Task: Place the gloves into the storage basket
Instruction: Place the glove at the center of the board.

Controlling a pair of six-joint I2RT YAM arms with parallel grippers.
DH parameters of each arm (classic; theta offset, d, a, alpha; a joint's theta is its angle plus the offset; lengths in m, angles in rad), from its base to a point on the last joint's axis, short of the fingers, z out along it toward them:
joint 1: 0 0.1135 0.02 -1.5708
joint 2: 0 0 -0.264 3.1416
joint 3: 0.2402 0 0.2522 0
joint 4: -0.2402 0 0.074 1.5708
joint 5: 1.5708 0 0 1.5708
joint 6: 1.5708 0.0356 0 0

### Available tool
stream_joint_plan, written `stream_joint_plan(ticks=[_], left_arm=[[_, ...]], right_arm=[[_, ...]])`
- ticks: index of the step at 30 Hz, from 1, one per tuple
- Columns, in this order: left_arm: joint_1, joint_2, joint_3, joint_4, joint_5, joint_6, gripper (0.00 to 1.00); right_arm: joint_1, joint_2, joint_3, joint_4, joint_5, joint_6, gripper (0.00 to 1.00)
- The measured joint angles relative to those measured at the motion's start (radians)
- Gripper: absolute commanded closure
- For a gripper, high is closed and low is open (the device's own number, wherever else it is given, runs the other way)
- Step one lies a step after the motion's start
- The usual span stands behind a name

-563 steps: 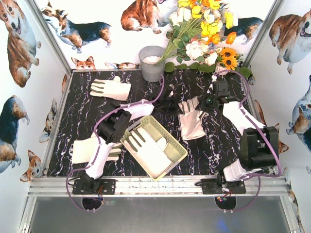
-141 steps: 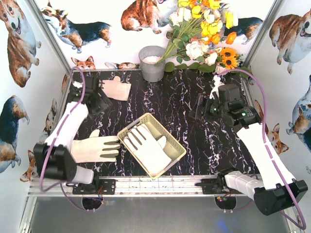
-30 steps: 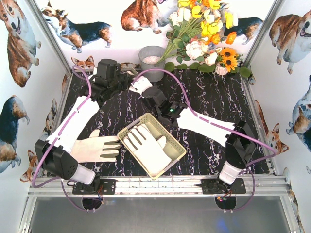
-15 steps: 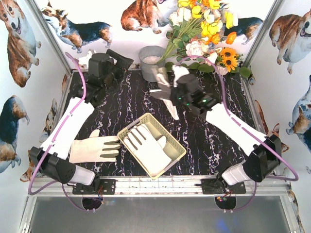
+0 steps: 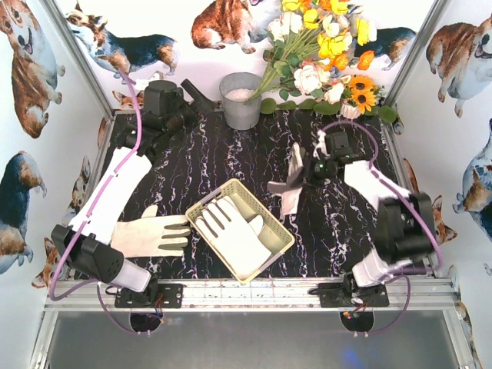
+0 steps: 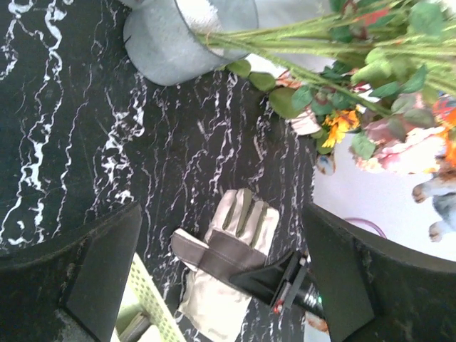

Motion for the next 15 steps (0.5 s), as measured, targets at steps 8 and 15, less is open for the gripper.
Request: stream_joint_plan(ticks=[8,15], left_arm=[[0.0,0.025,0.006,-0.071,0.021,0.075,0.13],[0.0,-0.006,-0.04,-0.165,-0.019,0.153,0.12]], right_arm=[[-0.097,0.21,0.03,-0.177,0.008,-0.101,1.0],[-0.106,0.286,0.158,-0.257,0.1,-0.172,1.0]])
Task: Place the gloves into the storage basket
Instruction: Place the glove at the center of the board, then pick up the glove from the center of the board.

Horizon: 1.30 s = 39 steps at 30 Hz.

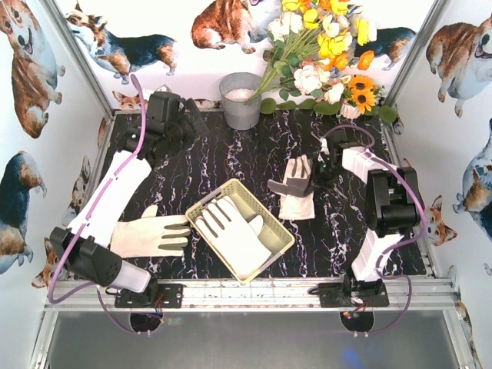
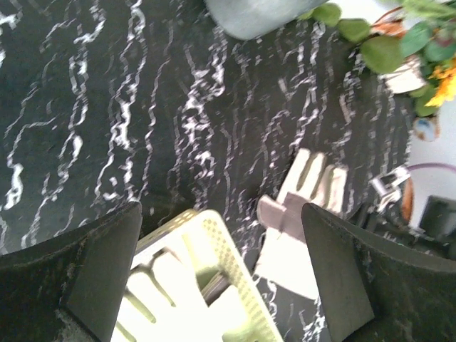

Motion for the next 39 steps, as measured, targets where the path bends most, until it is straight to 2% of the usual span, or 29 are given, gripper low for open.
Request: stream_joint_plan(ticks=[11,18,23,28,33,39], left_arm=[[0.0,-0.071,-0.08,-0.068,-0.038,0.026,0.12],[0.0,-0.071,-0.087,-0.092,-0.052,0.039,0.11],[0.0,-0.072,-0.098,-0.105,-0.071,0.049,0.1],[0.01,-0.093,-0.122,-0.114,-0.09,0.056,0.08],[0.051,-0.133,-0.145,-0.132,-0.098,0.058,0.06],[0.126,-0.163,-0.204,-0.134,-0.09,0.058,0.05]], right_arm=[[0.007,0.192,0.21,-0.058,0.003,-0.104,0.93],[0.021,0.212,0.261,-0.086,0.039,-0.169,0.58],[0.024,0.185,0.252,-0.088,0.068,-0.179,0.49],[0.024,0.077,0.225,-0.086,0.113,-0.171,0.48],[0.024,-0.043,0.174,-0.077,0.161,-0.139,0.52],[0.025,-0.082,0.091,-0.023,0.123,-0.068,0.57]])
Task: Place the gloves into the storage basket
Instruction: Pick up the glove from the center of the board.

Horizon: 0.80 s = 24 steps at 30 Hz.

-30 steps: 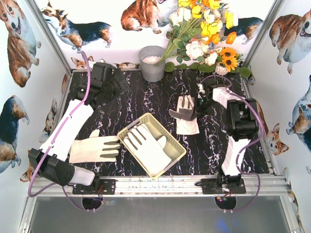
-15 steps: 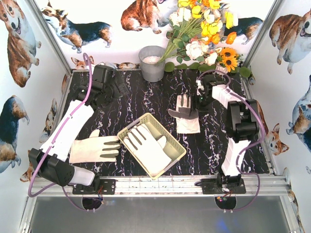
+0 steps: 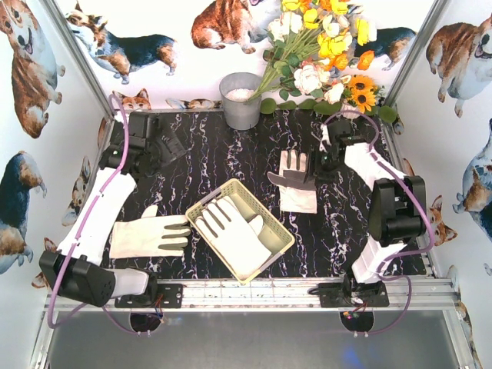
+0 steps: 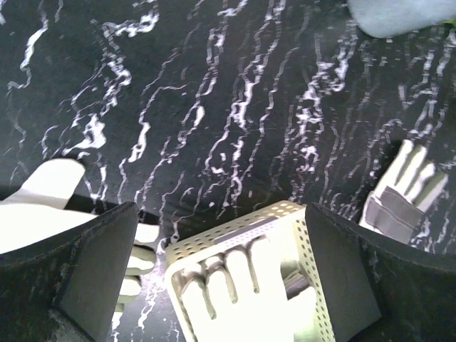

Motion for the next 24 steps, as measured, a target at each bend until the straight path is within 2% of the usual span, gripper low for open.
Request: stream_joint_plan(ticks=[9,16,20,24], left_arm=[[0.167,-0.022,-0.136,-0.012,0.055,0.0,0.08],[0.278,-0.008,-0.189,-0.023,0.095,0.043,0.19],[0.29,0.074,-0.18,-0.026,0.09,0.089,0.28],[0.291,0.193,-0.176,-0.043,0.069,0.133,0.44]], right_arm=[[0.02,0.049,-0.084,0.056,-0.044,0.059,0.63],[0.021,0.126,-0.086,0.097,-0.037,0.068,0.64],[0.021,0.142,-0.073,0.102,-0.035,0.069,0.64],[0.019,0.166,-0.038,0.103,-0.035,0.065,0.61]])
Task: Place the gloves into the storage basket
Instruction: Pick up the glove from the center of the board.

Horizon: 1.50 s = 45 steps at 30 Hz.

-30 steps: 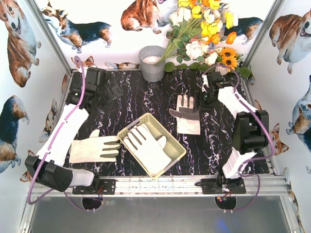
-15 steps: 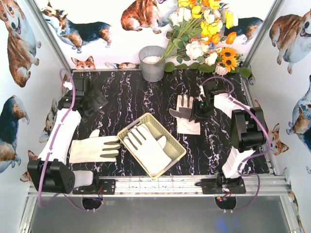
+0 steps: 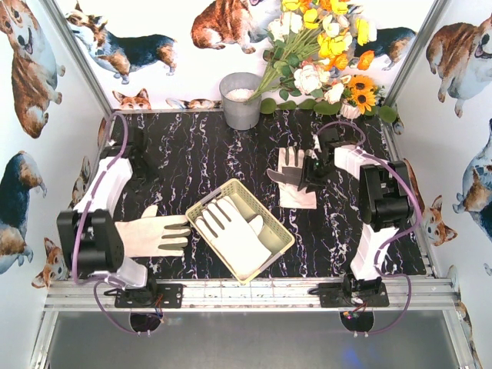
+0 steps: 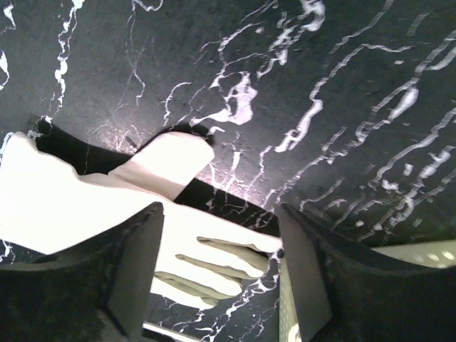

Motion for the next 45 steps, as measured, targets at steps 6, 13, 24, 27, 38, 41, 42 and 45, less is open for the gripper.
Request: stream_joint_plan(ticks=[6,13,24,27,38,41,42,45], left_arm=[[0.003,0.127,0.001,-0.027,-0.031,0.045,0.5],[0.003,0.281,0.03,-0.047,-0.04,0.077,0.52],[-0.02,0.231,-0.016,-0.083,-0.087,0.051,0.3],[-0.049,0.203,-0.06,-0.087,-0.092,0.024,0.26],[-0.096,0.2,-0.199,-0.022,-0.046,-0.077,0.53],[-0.097,0.206,-0.201,-0.003,-0.024,-0.093,0.68],[-0.098,0.209,-0.2,0.003,-0.015,-0.099,0.74],[-0.101,0.214,-0.197,0.019,0.008,-0.112,0.87]], right_arm=[[0.0,0.008,0.034,0.003,0.005,-0.015,0.59],[-0.004,-0.06,0.035,-0.004,0.008,-0.01,0.58],[-0.005,-0.192,0.035,-0.006,-0.008,0.012,0.57],[-0.005,-0.203,0.035,-0.008,-0.008,0.021,0.57],[-0.005,-0.319,0.035,-0.043,-0.015,0.045,0.57],[-0.005,-0.337,0.039,-0.065,-0.014,0.041,0.57],[-0.005,-0.343,0.039,-0.069,-0.014,0.04,0.57],[-0.005,-0.364,0.04,-0.082,-0.013,0.037,0.57]])
